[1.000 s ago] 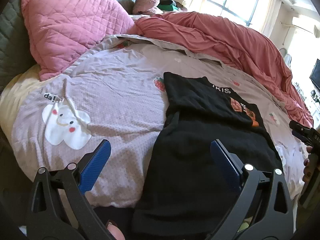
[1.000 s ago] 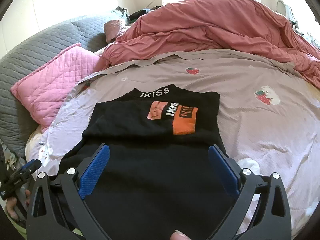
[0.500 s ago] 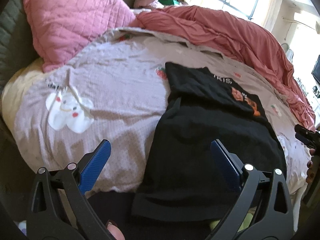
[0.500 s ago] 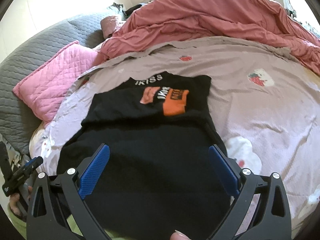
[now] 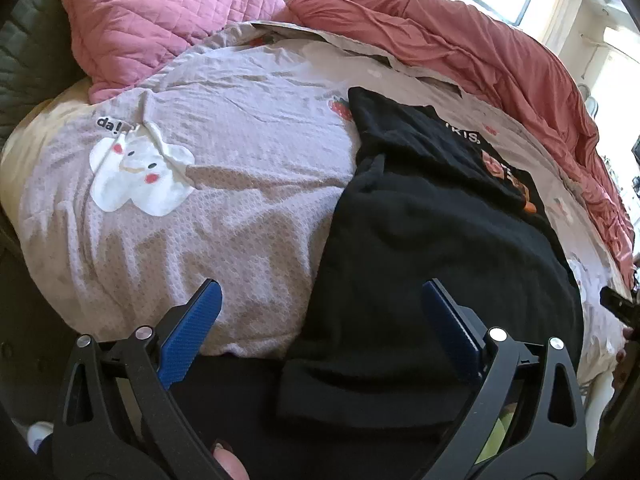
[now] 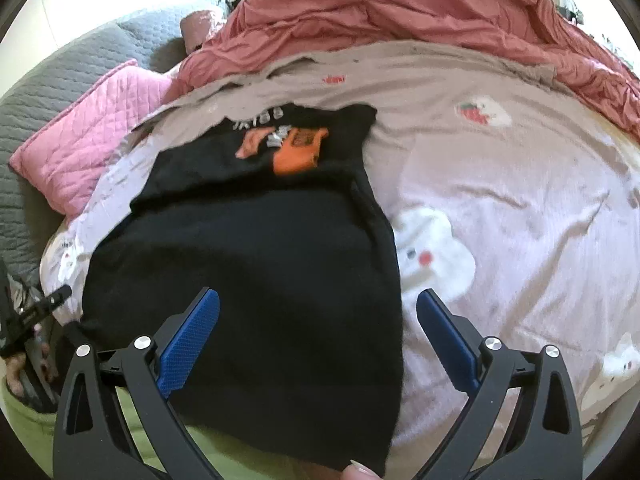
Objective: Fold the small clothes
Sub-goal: 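Grasp the black shirt hem with the right gripper while the left gripper grasps it too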
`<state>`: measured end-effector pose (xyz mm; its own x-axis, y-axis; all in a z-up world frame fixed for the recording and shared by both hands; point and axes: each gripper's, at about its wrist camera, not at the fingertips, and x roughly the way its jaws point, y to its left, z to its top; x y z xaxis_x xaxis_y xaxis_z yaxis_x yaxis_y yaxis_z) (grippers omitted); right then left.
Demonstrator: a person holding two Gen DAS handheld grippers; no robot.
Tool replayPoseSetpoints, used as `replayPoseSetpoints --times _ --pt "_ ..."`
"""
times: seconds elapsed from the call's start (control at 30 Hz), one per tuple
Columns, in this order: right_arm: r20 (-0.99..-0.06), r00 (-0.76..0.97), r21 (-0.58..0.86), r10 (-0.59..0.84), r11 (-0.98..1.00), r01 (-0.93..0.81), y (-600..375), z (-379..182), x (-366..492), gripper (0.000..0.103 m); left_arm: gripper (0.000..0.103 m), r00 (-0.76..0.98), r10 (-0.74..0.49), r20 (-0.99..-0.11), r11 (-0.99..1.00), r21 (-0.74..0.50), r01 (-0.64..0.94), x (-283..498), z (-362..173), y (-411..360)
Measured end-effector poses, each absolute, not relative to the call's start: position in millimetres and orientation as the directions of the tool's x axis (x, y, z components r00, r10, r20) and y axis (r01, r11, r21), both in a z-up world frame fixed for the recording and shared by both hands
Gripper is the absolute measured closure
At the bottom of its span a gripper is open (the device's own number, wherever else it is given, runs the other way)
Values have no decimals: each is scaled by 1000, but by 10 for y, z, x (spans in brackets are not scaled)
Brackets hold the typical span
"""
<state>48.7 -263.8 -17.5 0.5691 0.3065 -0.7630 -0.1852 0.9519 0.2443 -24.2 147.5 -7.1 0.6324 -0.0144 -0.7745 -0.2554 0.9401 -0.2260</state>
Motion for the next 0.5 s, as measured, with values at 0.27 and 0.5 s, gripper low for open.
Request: replayPoseSetpoints --times 0.27,0.5 --pt "-799 519 236 305 952 -195 -2758 -482 323 5 14 601 -25 -799 946 -214 -245 -181 -169 1369" --pt "-789 517 264 330 944 -200 -2866 -598 326 9 43 570 -37 -820 937 -228 -266 -124 -306 1382"
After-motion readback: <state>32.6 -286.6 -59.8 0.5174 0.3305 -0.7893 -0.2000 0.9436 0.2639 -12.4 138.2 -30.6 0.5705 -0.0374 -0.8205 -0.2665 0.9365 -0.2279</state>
